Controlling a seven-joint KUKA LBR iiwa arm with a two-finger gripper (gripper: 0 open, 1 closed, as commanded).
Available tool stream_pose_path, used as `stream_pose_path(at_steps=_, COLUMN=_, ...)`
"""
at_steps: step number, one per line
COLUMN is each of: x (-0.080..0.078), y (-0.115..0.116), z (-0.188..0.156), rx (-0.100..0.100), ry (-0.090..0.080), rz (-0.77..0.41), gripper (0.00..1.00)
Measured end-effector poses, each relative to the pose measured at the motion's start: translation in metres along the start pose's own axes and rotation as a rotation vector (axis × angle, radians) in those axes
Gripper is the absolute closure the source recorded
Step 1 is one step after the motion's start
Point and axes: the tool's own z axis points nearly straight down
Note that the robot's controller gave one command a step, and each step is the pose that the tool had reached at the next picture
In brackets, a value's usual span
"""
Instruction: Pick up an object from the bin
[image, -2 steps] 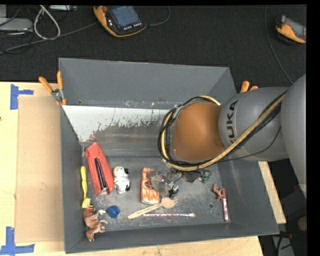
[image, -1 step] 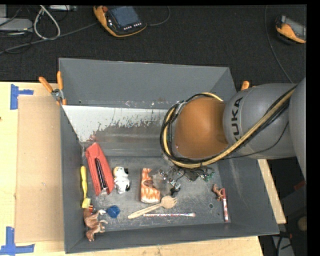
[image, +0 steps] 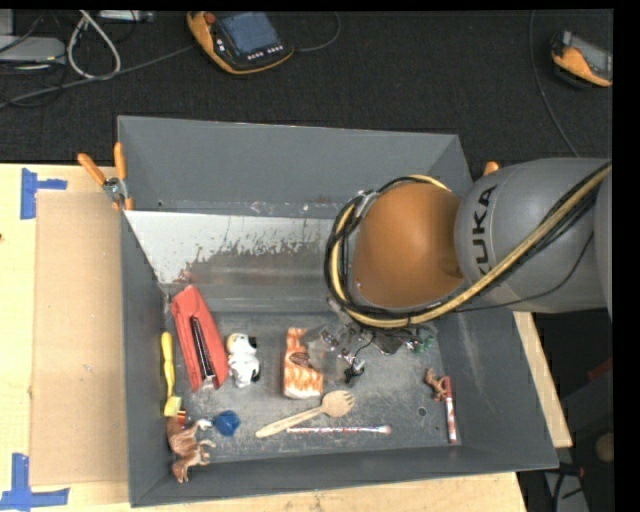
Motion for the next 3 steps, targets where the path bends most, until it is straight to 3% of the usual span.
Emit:
stream_pose_path(at_steps=1, x=0.002, y=0.002, z=-0.044, rx=-0.006, ry=0.007, rz=0.003, gripper=1.00)
stream_pose_path(at_steps=2, x=0.001, y=0.003, z=-0.067, rx=-0.006, ry=0.005, rz=0.006, gripper=1.00)
stream_pose_path(at_steps=3, x=0.004, y=0.006, z=-0.094, rx=-0.014, ry=0.014, rz=0.008, gripper=1.00)
